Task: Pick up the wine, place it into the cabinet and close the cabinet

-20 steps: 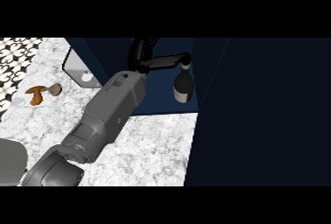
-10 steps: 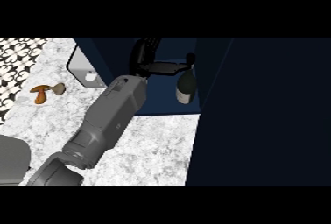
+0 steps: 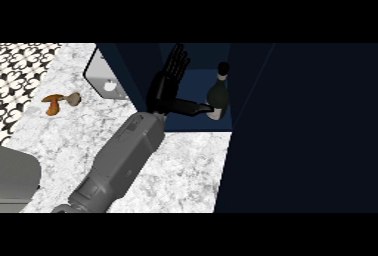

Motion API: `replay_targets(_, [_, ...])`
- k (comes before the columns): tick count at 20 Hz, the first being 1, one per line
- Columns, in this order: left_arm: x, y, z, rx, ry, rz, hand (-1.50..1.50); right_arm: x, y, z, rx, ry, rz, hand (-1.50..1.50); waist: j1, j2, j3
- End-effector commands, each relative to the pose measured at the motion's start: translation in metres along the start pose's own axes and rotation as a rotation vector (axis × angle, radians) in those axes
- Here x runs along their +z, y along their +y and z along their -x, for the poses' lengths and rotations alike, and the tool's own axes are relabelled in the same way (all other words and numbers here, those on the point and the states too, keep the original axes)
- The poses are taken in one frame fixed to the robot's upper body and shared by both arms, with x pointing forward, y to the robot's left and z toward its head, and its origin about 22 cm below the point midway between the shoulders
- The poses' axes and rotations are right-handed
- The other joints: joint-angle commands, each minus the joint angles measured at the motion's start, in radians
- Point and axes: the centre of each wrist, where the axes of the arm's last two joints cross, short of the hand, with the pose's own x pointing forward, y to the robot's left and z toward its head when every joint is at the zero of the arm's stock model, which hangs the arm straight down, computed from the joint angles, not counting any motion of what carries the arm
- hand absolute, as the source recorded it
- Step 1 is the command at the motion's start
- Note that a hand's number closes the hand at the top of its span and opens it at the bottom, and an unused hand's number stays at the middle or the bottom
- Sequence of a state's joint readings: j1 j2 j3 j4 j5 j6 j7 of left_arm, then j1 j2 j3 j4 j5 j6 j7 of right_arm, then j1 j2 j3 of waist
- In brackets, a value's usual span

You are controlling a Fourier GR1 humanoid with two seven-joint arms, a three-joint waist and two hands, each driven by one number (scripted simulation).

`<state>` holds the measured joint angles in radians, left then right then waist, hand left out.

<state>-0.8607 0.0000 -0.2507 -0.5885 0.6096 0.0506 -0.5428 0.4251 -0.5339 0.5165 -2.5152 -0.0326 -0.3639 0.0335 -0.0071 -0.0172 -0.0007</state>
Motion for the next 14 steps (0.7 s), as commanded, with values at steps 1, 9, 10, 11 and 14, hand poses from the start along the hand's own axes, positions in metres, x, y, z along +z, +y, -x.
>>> replay_targets(1, [0.024,-0.008,0.005,0.044,0.013,-0.005,-1.50,0.009,-0.003,-0.048,-0.103,-0.055,0.012,-1.50,0.015,-0.002,0.000])
replay_targets(9, [0.079,-0.007,0.001,0.075,0.029,-0.020,-1.50,0.017,0.000,-0.055,-0.108,-0.037,0.009,-1.50,0.014,-0.002,0.000])
replay_targets(10, [0.087,-0.009,0.002,0.056,0.012,-0.006,-1.50,0.017,-0.005,-0.057,-0.077,-0.028,-0.022,-1.50,0.008,0.002,0.001])
replay_targets(11, [0.099,-0.005,0.002,0.074,0.025,-0.015,-1.50,0.014,-0.003,-0.055,-0.076,-0.045,0.007,-1.50,0.017,0.003,0.000])
replay_targets(14, [0.129,-0.001,0.000,0.081,0.031,-0.028,-1.50,0.017,-0.003,-0.048,-0.066,-0.032,-0.001,-1.50,0.009,0.004,0.001])
